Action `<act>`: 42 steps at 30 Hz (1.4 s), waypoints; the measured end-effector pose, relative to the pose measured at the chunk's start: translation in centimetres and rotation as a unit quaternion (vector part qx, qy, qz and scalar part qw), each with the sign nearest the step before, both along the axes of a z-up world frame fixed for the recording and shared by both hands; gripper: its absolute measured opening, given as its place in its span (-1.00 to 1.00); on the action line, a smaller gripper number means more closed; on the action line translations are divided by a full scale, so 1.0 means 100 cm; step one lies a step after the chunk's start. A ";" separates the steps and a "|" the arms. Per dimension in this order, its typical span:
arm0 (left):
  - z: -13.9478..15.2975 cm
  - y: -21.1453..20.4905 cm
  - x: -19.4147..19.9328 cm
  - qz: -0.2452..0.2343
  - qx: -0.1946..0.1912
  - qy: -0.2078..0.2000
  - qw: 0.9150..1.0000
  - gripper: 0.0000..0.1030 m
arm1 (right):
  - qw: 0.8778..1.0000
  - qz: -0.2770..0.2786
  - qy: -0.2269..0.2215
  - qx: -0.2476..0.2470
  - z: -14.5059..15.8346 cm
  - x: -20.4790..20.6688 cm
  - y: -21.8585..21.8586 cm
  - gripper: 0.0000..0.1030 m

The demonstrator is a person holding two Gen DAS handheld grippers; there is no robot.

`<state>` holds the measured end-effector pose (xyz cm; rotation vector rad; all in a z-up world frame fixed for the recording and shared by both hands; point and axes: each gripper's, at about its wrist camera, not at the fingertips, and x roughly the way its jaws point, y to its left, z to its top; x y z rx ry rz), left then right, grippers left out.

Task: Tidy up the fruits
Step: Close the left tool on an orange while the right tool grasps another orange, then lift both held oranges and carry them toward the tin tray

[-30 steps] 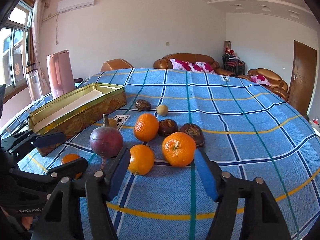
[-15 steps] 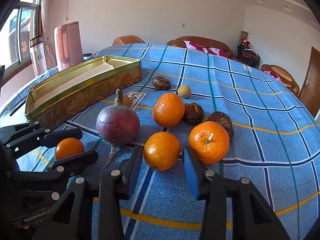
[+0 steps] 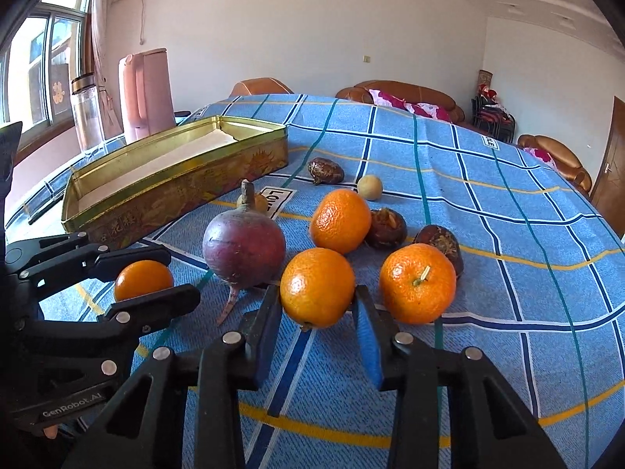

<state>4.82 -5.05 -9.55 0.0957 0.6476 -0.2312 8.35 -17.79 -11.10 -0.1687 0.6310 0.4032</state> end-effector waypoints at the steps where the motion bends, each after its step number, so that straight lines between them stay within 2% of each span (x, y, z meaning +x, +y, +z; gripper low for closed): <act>1: 0.000 0.000 -0.001 0.002 0.001 -0.004 1.000 -0.26 | 1.000 -0.001 -0.005 0.002 0.001 -0.001 -0.001 -0.25; 11: 0.008 0.004 -0.007 0.017 0.014 -0.045 0.999 -0.26 | 0.999 -0.001 -0.052 0.006 0.007 -0.011 -0.001 -0.25; 23: 0.026 0.013 -0.018 0.051 0.027 -0.110 0.992 -0.26 | 0.993 0.001 -0.115 0.014 0.021 -0.025 -0.001 -0.25; 42: 0.038 0.032 -0.017 0.094 0.036 -0.139 0.985 -0.26 | 0.989 0.013 -0.146 0.022 0.037 -0.028 0.008 -0.25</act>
